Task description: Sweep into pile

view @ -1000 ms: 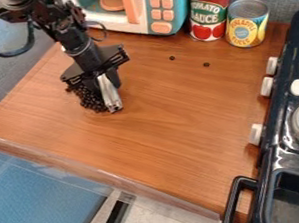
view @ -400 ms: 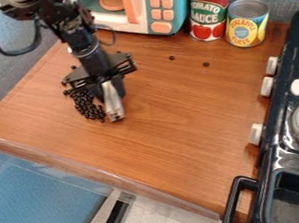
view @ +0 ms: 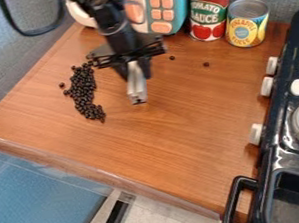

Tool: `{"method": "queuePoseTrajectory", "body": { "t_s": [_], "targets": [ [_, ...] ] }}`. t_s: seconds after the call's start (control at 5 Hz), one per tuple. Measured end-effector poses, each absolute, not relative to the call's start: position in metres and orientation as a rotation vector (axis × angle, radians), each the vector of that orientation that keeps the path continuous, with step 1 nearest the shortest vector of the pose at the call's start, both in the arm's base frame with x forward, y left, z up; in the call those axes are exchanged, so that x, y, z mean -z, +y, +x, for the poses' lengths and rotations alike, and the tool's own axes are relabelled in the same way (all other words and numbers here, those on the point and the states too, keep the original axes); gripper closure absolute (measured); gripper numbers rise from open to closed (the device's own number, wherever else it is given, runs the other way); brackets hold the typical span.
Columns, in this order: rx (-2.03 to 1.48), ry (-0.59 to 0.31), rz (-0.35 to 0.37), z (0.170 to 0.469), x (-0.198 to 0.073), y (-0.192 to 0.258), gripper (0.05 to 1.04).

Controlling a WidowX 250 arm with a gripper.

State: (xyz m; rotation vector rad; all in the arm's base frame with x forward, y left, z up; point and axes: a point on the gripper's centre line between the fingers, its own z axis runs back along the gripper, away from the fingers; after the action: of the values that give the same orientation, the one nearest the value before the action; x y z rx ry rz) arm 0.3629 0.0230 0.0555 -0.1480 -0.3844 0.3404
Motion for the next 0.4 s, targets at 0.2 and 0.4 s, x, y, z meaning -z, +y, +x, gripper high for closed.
{"method": "queuePoseTrajectory", "body": {
  "t_s": [0.2, 0.4],
  "targets": [
    [-0.232, -0.369, -0.126, 0.362, -0.055, -0.007, 0.7],
    [-0.146, -0.318, -0.128, 0.363, -0.043, -0.031, 0.7]
  ]
}}
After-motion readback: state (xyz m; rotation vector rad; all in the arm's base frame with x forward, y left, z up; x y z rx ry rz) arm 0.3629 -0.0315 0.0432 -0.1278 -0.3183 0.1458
